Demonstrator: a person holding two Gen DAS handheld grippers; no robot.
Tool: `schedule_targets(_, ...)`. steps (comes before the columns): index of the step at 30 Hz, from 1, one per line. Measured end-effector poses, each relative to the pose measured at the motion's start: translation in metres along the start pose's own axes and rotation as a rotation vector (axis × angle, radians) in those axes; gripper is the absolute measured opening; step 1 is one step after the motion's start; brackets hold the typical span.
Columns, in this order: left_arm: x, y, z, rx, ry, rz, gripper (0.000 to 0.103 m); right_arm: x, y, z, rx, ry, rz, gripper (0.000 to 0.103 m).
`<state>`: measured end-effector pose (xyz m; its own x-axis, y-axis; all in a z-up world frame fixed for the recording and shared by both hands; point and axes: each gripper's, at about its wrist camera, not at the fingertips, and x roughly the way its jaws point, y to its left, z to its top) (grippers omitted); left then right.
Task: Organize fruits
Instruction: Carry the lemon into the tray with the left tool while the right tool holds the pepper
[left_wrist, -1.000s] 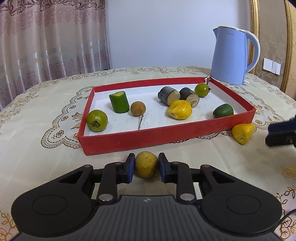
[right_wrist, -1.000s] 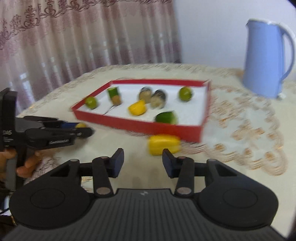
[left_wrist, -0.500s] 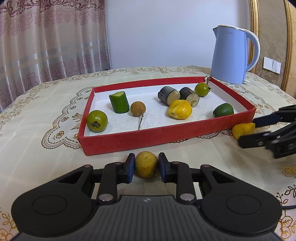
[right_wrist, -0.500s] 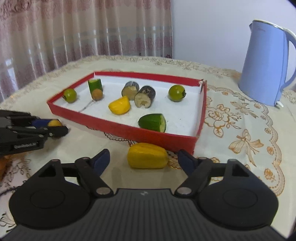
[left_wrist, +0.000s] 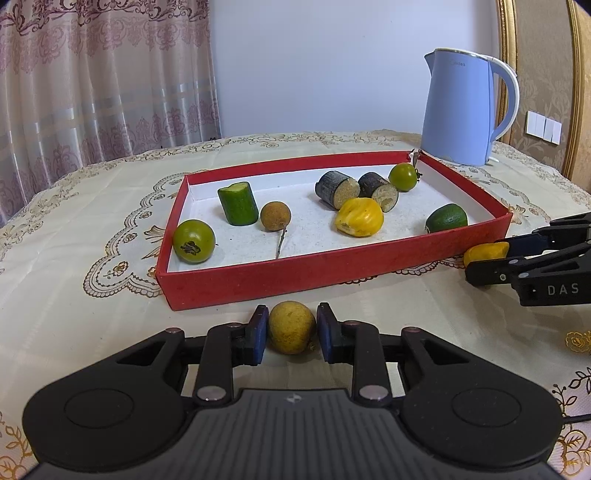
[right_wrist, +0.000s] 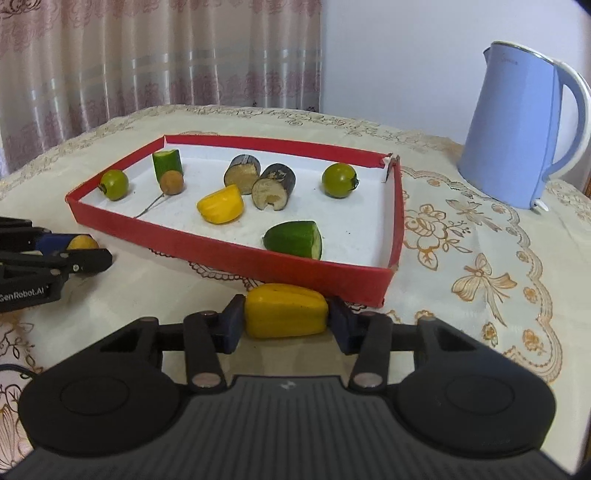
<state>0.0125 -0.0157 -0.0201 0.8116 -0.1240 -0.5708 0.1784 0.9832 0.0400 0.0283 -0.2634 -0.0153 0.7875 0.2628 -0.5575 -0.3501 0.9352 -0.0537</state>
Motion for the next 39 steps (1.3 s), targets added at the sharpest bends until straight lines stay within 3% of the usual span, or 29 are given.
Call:
schedule_targets(5,0.0,-0.001,0.0,0.004,-0.001,0.002,0.027,-0.018,0.012,-0.007,-0.014,-0.059,-0.026,0.046)
schedule_targets(9,-0.003,0.005,-0.001,-0.019,-0.019,-0.046,0.026,-0.029,0.02,-0.003,-0.019,-0.121,-0.056,0.046)
schedule_targets(22,-0.009,0.005,-0.001,-0.026,-0.052,-0.07,0.026,-0.025,-0.014,-0.008,0.227,-0.231,0.038,0.046)
schedule_targets(39,-0.012,-0.001,0.003,0.005,-0.064,-0.014,0.026,-0.024,-0.017,-0.011,0.246,-0.243,0.07,0.046)
